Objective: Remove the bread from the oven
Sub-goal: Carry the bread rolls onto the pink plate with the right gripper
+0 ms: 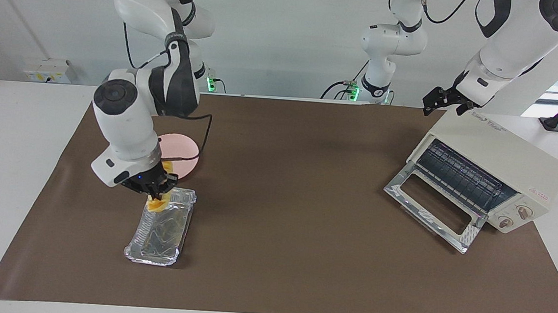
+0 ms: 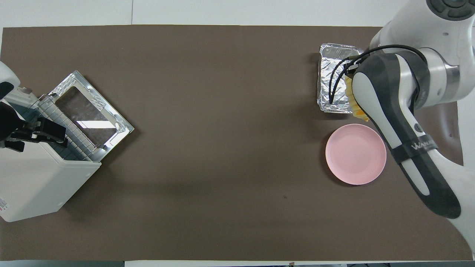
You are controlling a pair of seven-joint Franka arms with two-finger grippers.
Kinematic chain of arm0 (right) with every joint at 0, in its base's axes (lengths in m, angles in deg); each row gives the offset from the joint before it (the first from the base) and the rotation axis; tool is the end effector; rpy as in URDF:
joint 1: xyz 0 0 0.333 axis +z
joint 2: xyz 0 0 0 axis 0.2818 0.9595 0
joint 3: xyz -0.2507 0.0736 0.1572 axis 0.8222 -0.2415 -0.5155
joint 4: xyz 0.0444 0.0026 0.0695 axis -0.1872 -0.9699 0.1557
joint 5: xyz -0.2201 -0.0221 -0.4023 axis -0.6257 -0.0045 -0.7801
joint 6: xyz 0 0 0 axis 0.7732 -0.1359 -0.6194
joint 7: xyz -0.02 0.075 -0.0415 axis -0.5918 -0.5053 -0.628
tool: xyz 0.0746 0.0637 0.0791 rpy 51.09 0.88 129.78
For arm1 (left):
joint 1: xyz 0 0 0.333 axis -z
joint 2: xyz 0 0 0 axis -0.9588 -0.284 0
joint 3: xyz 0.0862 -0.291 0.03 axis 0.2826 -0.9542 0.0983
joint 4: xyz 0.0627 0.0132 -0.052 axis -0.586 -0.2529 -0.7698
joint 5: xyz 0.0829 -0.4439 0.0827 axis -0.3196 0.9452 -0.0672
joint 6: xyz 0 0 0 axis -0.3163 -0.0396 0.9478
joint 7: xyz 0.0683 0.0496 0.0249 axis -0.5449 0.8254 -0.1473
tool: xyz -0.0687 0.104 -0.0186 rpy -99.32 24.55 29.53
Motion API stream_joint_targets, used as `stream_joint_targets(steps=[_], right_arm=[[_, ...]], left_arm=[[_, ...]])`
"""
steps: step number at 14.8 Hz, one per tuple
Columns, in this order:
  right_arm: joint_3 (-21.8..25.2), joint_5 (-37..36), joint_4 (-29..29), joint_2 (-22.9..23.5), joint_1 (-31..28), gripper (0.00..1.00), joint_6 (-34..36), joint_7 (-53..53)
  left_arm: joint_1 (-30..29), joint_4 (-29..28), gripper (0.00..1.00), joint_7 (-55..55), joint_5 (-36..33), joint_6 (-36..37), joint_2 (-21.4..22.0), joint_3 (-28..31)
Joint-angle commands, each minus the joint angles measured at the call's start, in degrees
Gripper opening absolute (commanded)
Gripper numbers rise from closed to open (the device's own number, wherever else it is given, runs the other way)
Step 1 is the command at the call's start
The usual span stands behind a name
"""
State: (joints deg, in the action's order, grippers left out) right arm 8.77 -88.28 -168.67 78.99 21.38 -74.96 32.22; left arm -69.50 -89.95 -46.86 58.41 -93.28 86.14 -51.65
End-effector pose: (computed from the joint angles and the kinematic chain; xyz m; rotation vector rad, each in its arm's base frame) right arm 0.7244 0.0752 0.4281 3.0738 0.1045 0.0175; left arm 0.5808 -0.0524 0.5724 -3.1122 -0.0101 0.3569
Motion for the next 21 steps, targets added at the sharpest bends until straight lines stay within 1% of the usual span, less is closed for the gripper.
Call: stream_joint_targets(steps=[1, 2, 4, 6, 7, 8, 10, 12, 13, 16, 18, 19, 20, 21], right_arm=[[-0.59, 3.31, -21.49, -16.37, -2.73, 0.00, -5.16, 2.85], [-0.59, 3.59, -28.61, -21.03, -3.51, 0.00, -9.02, 4.15], [-0.50, 3.77, -41.63, -27.81, -4.05, 0.00, -18.15, 4.87], [-0.50, 3.68, -49.82, -30.64, -3.96, 0.00, -26.24, 4.87], [-0.50, 3.68, -51.69, -30.74, -3.96, 0.00, -28.98, 4.87], [-0.50, 3.68, -52.14, -30.05, -3.87, 0.00, -30.67, 4.87], [-0.50, 3.68, -52.76, -27.24, -3.44, 0.00, -34.96, 4.70], [-0.50, 3.68, -54.86, -24.60, -3.26, 0.00, -41.72, 4.52], [-0.50, 3.68, -55.48, -23.46, -3.26, 0.00, -43.84, 4.43], [-0.50, 3.68, -55.58, -21.17, -2.99, 0.00, -46.85, 4.26], [-0.50, 3.68, -55.49, -21.16, -3.08, 0.00, -46.86, 3.47], [-0.50, 3.68, -55.49, -21.07, -3.17, 0.19, -46.68, 3.20], [-0.50, 3.68, -55.49, -21.16, -3.34, 0.98, -46.50, 3.20], [-0.50, 3.68, -55.23, -21.16, -3.35, 1.00, -45.89, 3.20]], left_arm=[[-0.58, -0.92, 1.00, 0.32, -0.70, -0.75, 1.03, -0.43], [-0.58, -0.92, 1.00, 0.32, -0.70, -0.75, 1.03, -0.43], [-0.58, -0.92, 1.00, 0.32, -0.70, -0.75, 1.03, -0.43], [-0.58, -0.92, 1.00, 0.32, -0.70, -0.75, 1.03, -0.43], [-0.58, -0.92, 1.00, 0.32, -0.70, -0.75, 1.03, -0.43], [-0.58, -0.92, 1.00, 0.32, -0.70, -0.75, 1.03, -0.43], [-0.58, -0.92, 1.00, 0.32, -0.70, -0.75, 1.03, -0.43], [-0.58, -0.92, 1.00, 0.32, -0.70, -0.75, 1.03, -0.43], [-0.58, -0.92, 1.00, 0.32, -0.70, -0.75, 1.03, -0.43], [-0.58, -0.92, 1.00, 0.32, -0.70, -0.75, 1.03, -0.43], [-0.58, -0.92, 1.00, 0.32, -0.70, -0.75, 1.03, -0.43], [-0.58, -0.92, 1.00, 0.32, -0.70, -0.75, 1.03, -0.43], [-0.58, -0.92, 1.00, 0.32, -0.70, -0.75, 1.03, -0.43], [-0.58, -0.92, 1.00, 0.32, -0.70, -0.75, 1.12, -0.43]])
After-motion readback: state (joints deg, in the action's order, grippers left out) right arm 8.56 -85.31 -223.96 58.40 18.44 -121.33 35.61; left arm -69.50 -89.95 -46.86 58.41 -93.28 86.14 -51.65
